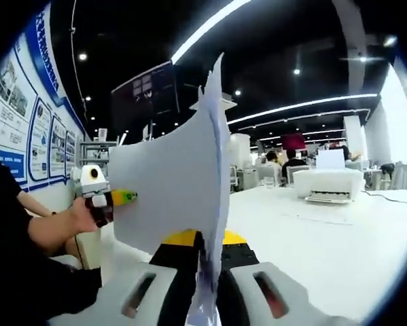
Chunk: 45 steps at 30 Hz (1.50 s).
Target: Organize the stack of printing papers by aligning and flattening the scattered papers on the table
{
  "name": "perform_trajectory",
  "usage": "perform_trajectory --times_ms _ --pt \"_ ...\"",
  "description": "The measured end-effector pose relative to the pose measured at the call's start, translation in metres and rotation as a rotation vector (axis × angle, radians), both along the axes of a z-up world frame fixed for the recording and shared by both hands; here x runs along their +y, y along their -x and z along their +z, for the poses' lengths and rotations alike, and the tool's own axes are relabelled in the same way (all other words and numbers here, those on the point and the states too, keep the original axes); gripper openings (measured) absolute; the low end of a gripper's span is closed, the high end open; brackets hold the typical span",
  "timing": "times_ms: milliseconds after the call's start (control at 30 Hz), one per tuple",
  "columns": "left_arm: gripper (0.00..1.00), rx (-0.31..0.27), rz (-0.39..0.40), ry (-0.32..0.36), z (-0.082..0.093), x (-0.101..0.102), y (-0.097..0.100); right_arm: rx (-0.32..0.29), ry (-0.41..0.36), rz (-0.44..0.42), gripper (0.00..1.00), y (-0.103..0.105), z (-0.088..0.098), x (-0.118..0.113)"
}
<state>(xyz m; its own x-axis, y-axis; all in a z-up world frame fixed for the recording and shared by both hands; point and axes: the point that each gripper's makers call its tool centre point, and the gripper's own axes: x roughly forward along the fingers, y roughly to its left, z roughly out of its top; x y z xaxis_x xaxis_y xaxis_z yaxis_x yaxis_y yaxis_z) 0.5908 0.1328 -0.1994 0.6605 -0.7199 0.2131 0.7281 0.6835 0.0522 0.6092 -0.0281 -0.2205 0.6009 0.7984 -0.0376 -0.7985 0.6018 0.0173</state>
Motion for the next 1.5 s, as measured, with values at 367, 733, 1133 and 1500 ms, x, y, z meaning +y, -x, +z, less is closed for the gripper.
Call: perform_trajectory --times_ms 367,733,1133,1500 --pt "0.54 0.05 -0.134 0.033 -0.01 -0.006 -0.018 0.029 -0.031 0.085 0.24 0.01 -0.003 0.007" --pt "0.1 0.076 -0.173 -0.009 -0.009 -0.008 -0.015 0.033 -0.041 0.222 0.0 0.026 0.005 0.017" --pt "0.06 0.124 -0.237 -0.061 -0.017 -0.023 -0.011 0.044 -0.054 0.226 0.0 0.03 0.004 0.006" --pt "0.33 0.155 -0.215 -0.012 -0.021 -0.017 -0.019 0.056 -0.038 0.19 0.21 0.023 -0.001 0.003"
